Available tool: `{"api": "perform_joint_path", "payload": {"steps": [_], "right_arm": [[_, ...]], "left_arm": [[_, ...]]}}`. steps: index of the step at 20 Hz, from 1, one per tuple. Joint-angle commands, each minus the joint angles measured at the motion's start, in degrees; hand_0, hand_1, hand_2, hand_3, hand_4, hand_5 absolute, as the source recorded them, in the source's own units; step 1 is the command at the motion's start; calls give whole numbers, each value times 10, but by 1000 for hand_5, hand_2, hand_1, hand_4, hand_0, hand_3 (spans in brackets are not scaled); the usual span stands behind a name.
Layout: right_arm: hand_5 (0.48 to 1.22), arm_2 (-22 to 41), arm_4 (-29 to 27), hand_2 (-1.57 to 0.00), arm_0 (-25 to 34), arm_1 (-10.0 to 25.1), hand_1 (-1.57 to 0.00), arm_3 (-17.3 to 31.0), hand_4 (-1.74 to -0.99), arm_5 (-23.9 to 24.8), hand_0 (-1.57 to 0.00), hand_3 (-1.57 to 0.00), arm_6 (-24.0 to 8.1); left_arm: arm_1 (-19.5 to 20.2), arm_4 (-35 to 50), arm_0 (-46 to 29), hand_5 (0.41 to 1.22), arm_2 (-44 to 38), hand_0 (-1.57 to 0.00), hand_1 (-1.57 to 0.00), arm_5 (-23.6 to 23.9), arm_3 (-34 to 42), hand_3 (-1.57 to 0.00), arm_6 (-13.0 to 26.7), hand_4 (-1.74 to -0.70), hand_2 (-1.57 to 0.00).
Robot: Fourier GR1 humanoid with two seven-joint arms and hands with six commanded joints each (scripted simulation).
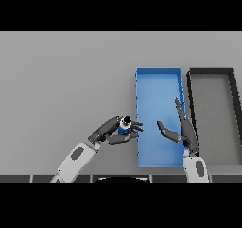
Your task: Pick up the blue pipe and place it into the blue bin.
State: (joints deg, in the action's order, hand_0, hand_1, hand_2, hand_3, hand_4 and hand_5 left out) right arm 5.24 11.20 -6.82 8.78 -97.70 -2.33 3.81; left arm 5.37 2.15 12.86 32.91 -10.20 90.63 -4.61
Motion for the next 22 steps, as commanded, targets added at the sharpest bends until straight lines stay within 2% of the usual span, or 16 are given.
{"api": "perform_joint_path", "payload": {"steps": [1, 3, 6, 8, 12, 15, 19, 22], "right_arm": [[578, -1, 1, 1, 0, -2, 1, 2, -1185, 3, 1, 1, -1], [572, -3, -10, -3, -7, -4, -11, -6, -1194, -1, 1, 1, 15], [579, -11, -85, -32, -5, -7, -17, -44, -1172, -43, 1, 1, 61], [597, -17, -120, -20, 10, 18, -11, -72, -1169, -74, 1, 1, 56], [567, -6, -188, -8, 47, 88, -4, -151, -1177, -142, 1, 1, -29], [539, 25, -192, -3, 73, 121, -1, -197, -1205, -174, 1, 1, -68], [523, 64, -209, -1, 121, 130, 0, -219, -1256, -199, 1, 1, -114], [522, 85, -224, 0, 160, 125, 0, -211, -1239, -206, 1, 1, -161]], "left_arm": [[-4, -2, 3, 1220, -3, -1570, -1570, 1, -5, -1570, 5, -1474, -1570], [-4, -7, -3, 1221, -4, -1571, -1571, -4, -1, -1571, 2, -1474, -1571], [-8, -17, -6, 1221, -6, -1571, -1571, -4, 3, -1571, 0, -1475, -1571], [-6, -14, -3, 1221, -14, -1571, -1571, -12, 3, -1571, 6, -1475, -1571], [-8, -23, -11, 1221, -15, -1571, -1571, -20, 15, -1571, 15, -1473, -1571], [-12, -26, -11, 1221, -23, -1571, -1571, -23, 16, -1571, 16, -1473, -1571], [-23, -41, -4, 1221, -24, -1571, -1571, -31, 11, -1571, 17, -1474, -1571], [-29, -49, -2, 1221, -28, -1571, -1571, -36, 9, -1571, 24, -1475, -1571]]}}
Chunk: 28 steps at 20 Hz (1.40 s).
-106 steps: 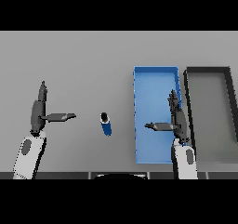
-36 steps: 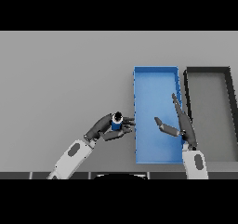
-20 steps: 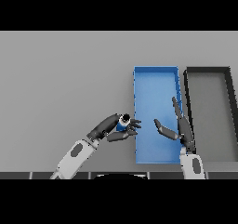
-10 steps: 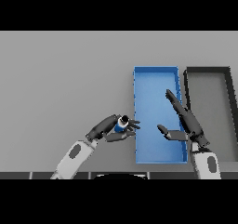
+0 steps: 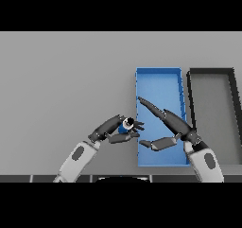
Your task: Pick up the blue pipe and place it into the blue bin.
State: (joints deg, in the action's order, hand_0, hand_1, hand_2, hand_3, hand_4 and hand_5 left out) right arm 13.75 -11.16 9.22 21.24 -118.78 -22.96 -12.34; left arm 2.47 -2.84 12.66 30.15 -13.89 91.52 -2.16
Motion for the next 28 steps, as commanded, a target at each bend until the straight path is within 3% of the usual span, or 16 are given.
{"api": "perform_joint_path", "payload": {"steps": [1, 6, 11, 14, 15, 16, 17, 18, 20, 22, 25, 28], "right_arm": [[525, 11, -12, 0, 6, -5, 1, 3, -1232, -9, 1, 1, -6], [514, 43, -23, 1, 78, -22, 1, 37, -1201, -31, 1, 1, -52], [512, 67, -29, -1, 142, -62, 1, 91, -1208, -47, 1, 1, -72], [517, 83, -27, -130, 154, -81, -108, 112, -1222, -57, -24, -49, -77], [519, 83, -28, -249, 161, -84, -241, 117, -1255, -59, -166, -143, -78], [520, 87, -23, -428, 173, -93, -437, 130, -1303, -59, -398, -307, -81], [523, 87, -17, -657, 186, -98, -652, 140, -1383, -60, -630, -504, -82], [527, 85, -16, -840, 188, -95, -836, 141, -1446, -64, -818, -662, -79], [600, 86, -27, -1103, 185, -105, -1101, 137, -1537, -62, -1089, -896, -75], [781, 86, -42, -1271, 177, -118, -1270, 138, -1495, -59, -1263, -1139, -67], [996, 86, -16, -1418, 171, -123, -1417, 136, -1474, -61, -1413, -1350, -36], [1106, 88, -2, -1492, 166, -128, -1492, 131, -1485, -66, -1490, -1458, -17]], "left_arm": [[-1, -2, -7, 1221, 1, -1571, -1571, -1, 1, -1571, 0, -1475, -1571], [-4, -5, -13, 1221, -7, -1571, -1571, -21, -2, -1571, -8, -1474, -1571], [-18, 14, -3, 1221, -25, -1571, -1571, -50, -14, -1571, 0, -1459, -1571], [-18, 12, -6, 1221, -32, -1571, -1571, -61, -14, -1571, -15, -1460, -1571], [-16, 9, -15, 1221, -32, -1571, -1571, -60, -6, -1571, -7, -1515, -1571], [-19, 7, -16, 1221, -32, -1571, -1571, -60, -6, -1304, 8, -1560, -1541], [-25, 9, -21, 1221, -30, -1571, -1571, -58, -2, -1139, 31, -1596, -1528], [-31, 1, -16, 1221, -29, -1571, -1571, -54, -7, -1163, 36, -1625, -1537], [-29, 0, -12, 1221, -39, -1571, -1571, -60, -18, -1228, 5, -1667, -1549], [-32, -1, -14, 1221, -39, -1571, -1571, -64, -12, -1307, 9, -1694, -1557], [-39, -8, -14, 1221, -40, -1571, -1571, -61, -16, -1372, -3, -1717, -1549], [-38, -13, -12, 1221, -44, -1571, -1571, -62, -10, -1417, 0, -1729, -1551]]}}
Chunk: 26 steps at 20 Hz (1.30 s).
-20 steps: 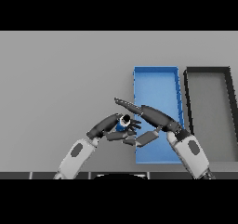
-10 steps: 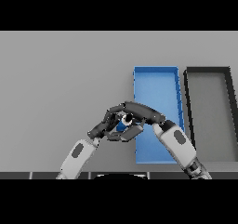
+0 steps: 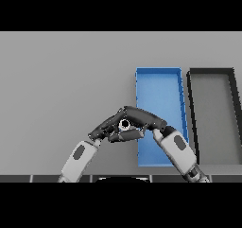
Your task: Pick up the blue pipe and place it into the blue bin.
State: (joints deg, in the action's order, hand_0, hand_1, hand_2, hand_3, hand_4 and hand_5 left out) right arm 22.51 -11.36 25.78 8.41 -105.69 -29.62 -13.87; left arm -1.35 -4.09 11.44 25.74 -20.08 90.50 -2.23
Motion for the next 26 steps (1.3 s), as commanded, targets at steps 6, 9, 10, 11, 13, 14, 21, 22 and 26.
{"api": "perform_joint_path", "payload": {"steps": [6, 9, 10, 11, 13, 14, 21, 22, 26], "right_arm": [[1191, -5, -38, -1550, -27, -30, -1550, -11, -1495, 15, -1550, -1541, -35], [1206, -3, -17, -1560, -30, -36, -1560, -15, -1497, 20, -1560, -1556, -29], [1209, -3, -16, -1563, -29, -40, -1563, -21, -1497, 21, -1562, -1559, -42], [1211, -4, -11, -1564, -26, -45, -1564, -18, -1498, 19, -1564, -1561, -51], [1215, -14, 0, -1567, -25, -50, -1567, -14, -1498, 17, -1567, -1565, -50], [1216, -12, 4, -1568, -32, -55, -1568, -14, -1498, 13, -1567, -1566, -45], [1220, -31, 23, -1570, -32, -78, -1570, -14, -1499, -4, -1570, -1570, -45], [1220, -31, 30, -1570, -30, -88, -1570, -7, -1499, -3, -1570, -1570, -35], [1221, -67, -10, -1571, -10, -108, -1571, -12, -1496, -5, -1571, -1571, -87]], "left_arm": [[-2, -7, -1, 1221, -5, -1571, -1571, 0, 7, -1264, 10, -1734, -1566], [8, -34, -6, 1221, -3, -940, -875, -15, 10, -672, 0, -1406, -855], [11, -37, -6, 1221, -6, -752, -700, -29, 6, -538, -11, -1319, -684], [10, -41, -8, 1221, -6, -601, -560, -40, 6, -430, -12, -1250, -547], [8, -42, 0, 1063, -14, -384, -358, -54, 3, -275, 11, -1134, -350], [7, -43, 1, 984, -14, -307, -286, -56, 1, -220, 26, -1092, -279], [-4, -35, 2, 607, -25, -64, -59, -42, -17, -45, 63, -974, -58], [-2, -28, 8, 578, -32, -51, -47, -43, -15, -36, 73, -973, -46], [-5, -34, -6, 519, -20, -20, -19, -33, -15, -14, 65, -971, -18]]}}
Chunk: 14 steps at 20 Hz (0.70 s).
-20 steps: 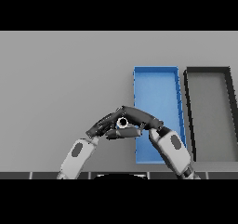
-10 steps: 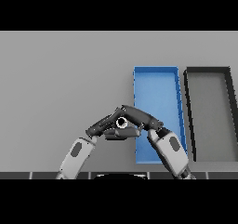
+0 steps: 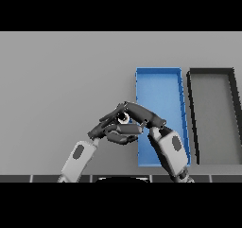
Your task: Pick up the blue pipe and place it into the blue bin.
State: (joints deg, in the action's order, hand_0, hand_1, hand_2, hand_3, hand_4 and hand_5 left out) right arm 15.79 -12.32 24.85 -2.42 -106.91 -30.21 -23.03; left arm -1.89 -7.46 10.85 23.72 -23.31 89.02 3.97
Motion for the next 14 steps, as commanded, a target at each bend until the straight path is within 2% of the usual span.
{"api": "perform_joint_path", "payload": {"steps": [1, 4, 7, 10, 12, 14], "right_arm": [[1221, -13, -23, -1571, 12, -5, -1571, -4, -1495, 1, -1571, -1571, -10], [1221, -55, -110, -1571, 53, -3, -1571, -22, -1494, 31, -1571, -1571, -67], [1221, -103, -181, -1571, 141, 13, -1571, -23, -1496, 86, -1571, -1571, -113], [1221, -176, -212, -1571, 215, 52, -1571, 13, -1497, 127, -1571, -1571, -101], [1221, -208, -200, -1571, 242, 75, -1571, 34, -1498, 143, -1571, -1571, -92], [1221, -236, -179, -1571, 259, 100, -1571, 70, -1498, 139, -1571, -1571, -77]], "left_arm": [[5, -3, -2, 512, 0, -16, -15, 0, -2, -11, 10, -969, -14], [1, -7, 6, 489, 1, -8, -7, 4, -6, -5, 29, -973, -7], [5, -9, -3, 475, 7, -3, -3, 2, 2, -2, 28, -961, -3], [7, -9, -5, 473, 7, -1, -1, 1, 7, -1, 26, -951, -1], [15, -3, -1, 468, 1, 0, 0, -3, 17, 0, 22, -947, 0], [21, -1, -13, 466, 2, 0, 0, -5, 28, 0, 20, -948, 0]]}}
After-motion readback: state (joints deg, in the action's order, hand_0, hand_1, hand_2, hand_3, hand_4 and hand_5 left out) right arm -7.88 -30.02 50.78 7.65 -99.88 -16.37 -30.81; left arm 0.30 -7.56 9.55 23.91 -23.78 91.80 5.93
